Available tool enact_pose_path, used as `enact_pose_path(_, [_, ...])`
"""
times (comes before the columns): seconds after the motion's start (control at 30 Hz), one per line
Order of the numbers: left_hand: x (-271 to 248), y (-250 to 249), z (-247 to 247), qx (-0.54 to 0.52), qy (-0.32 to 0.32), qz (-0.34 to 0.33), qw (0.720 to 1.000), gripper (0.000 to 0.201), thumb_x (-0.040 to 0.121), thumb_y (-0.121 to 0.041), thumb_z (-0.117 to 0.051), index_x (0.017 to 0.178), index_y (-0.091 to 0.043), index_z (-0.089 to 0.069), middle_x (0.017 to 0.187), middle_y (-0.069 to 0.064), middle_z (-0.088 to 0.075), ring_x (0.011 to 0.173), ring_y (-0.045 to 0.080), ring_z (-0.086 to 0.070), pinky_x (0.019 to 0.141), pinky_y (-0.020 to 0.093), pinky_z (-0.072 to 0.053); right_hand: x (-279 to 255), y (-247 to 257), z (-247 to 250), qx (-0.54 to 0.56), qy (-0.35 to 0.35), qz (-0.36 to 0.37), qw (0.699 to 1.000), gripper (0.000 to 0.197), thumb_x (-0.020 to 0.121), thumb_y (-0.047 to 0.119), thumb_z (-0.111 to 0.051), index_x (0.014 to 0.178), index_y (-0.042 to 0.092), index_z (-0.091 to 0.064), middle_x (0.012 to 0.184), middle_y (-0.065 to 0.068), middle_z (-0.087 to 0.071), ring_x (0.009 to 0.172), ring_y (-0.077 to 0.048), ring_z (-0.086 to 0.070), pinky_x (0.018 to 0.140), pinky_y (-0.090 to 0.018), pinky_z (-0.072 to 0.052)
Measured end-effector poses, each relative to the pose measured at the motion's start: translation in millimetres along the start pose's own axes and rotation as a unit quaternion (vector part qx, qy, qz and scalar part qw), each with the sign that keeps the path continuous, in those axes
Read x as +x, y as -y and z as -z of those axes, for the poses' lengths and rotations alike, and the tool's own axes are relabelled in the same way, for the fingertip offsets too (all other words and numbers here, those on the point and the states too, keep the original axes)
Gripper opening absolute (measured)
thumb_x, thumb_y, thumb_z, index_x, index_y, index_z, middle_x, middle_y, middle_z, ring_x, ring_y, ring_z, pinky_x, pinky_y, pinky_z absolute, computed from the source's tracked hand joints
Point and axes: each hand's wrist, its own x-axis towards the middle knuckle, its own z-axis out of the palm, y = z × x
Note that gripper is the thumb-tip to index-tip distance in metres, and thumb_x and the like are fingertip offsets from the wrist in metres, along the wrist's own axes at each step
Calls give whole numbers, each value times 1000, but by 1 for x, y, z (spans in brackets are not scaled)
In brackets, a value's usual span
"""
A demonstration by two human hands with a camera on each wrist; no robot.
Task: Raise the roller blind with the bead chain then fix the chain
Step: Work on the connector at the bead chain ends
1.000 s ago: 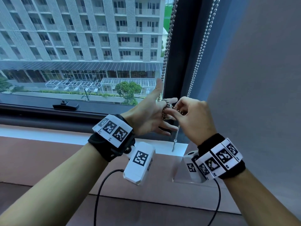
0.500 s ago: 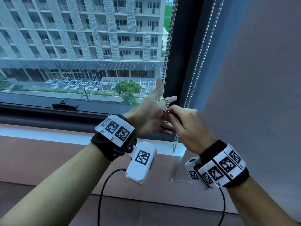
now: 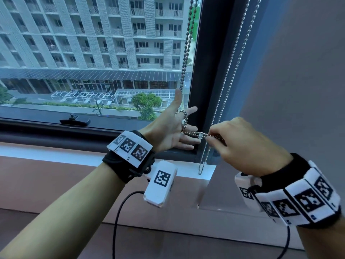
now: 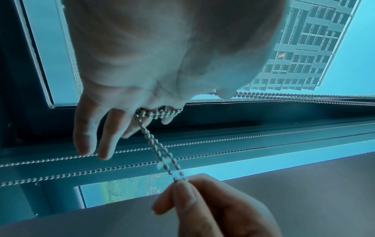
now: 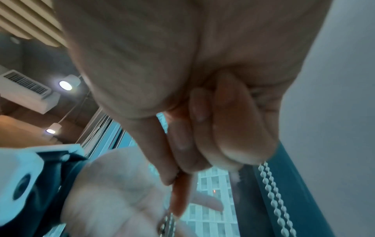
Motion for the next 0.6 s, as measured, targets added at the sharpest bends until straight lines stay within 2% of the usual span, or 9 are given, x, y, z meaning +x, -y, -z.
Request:
enact_pose_path(0.07, [0, 0, 1, 18, -29, -10, 999, 93, 70, -87, -11, 148, -37, -22, 152, 25, -30, 123, 44, -51, 109, 57, -32, -3, -4, 6, 12, -19, 15, 1000, 26, 96, 24, -51, 77, 11, -64, 63, -5, -60, 62, -24, -52, 58, -34, -36])
enact_pose_path(0.13, [0, -1, 3, 18, -39, -12, 999, 93, 70, -87, -12, 148, -37, -23, 152, 24, -31, 124, 44, -51, 109, 57, -31, -4, -5, 10, 50, -45, 34, 997, 18, 96, 23, -52, 89, 14, -66, 57, 3, -57, 56, -16, -50, 56, -29, -32])
enact_pose_path(0.2, [1, 0, 2, 19, -32, -10, 999, 95, 69, -88, -13, 148, -37, -24, 149, 22, -37, 123, 43, -52, 110, 58, -29, -4, 0, 11, 133, -56, 54, 988, 11, 97, 20, -52, 100, 20, -62, 53, 4, -54, 52, -17, -49, 54, -25, -36])
enact_pose_path(0.23, [2, 1, 2, 23, -24, -8, 999, 96, 68, -89, -13, 147, -38, -24, 147, 21, -41, 123, 42, -53, 110, 58, -29, -3, 4, 11, 184, -56, 67, 979, 10, 97, 17, -52, 101, 20, -60, 54, 1, -56, 52, -18, -51, 55, -25, -40])
enact_pose_path(0.3, [2, 1, 0, 29, -18, -11, 999, 96, 67, -89, -13, 147, -37, -25, 141, 20, -48, 120, 41, -56, 109, 57, -31, -2, 10, 12, 271, -43, 86, 958, 10, 96, 10, -55, 95, 16, -63, 63, -2, -66, 60, -18, -61, 62, -28, -49])
enact_pose_path(0.37, [1, 2, -2, 39, -25, -12, 999, 95, 71, -87, -10, 148, -34, -24, 138, 17, -53, 118, 38, -58, 108, 54, -35, -1, 12, 13, 321, -12, 99, 942, 16, 89, 3, -55, 94, 13, -66, 78, -1, -74, 78, -19, -70, 74, -35, -53])
enact_pose_path(0.47, [0, 2, -4, 34, -18, -15, 999, 95, 73, -86, -10, 148, -31, -25, 145, 14, -46, 113, 29, -63, 102, 48, -43, 1, 9, 14, 362, 37, 115, 924, 45, 70, -4, -43, 109, 6, -65, 101, -3, -74, 104, -16, -69, 90, -39, -51])
enact_pose_path(0.53, [-2, 2, -5, 25, -7, -12, 1000, 96, 73, -86, -11, 148, -28, -28, 147, 16, -44, 113, 30, -62, 102, 50, -43, 4, 9, 12, 338, 29, 121, 933, 45, 76, -8, -41, 113, 6, -64, 106, -2, -74, 107, -11, -67, 94, -37, -50])
enact_pose_path(0.6, [-2, 3, -5, 23, -7, -7, 1000, 97, 73, -86, -10, 147, -26, -30, 144, 18, -47, 117, 35, -59, 108, 56, -35, 9, 9, 9, 307, -10, 129, 943, 30, 88, -7, -49, 110, 6, -66, 102, -1, -76, 101, -7, -70, 92, -35, -53])
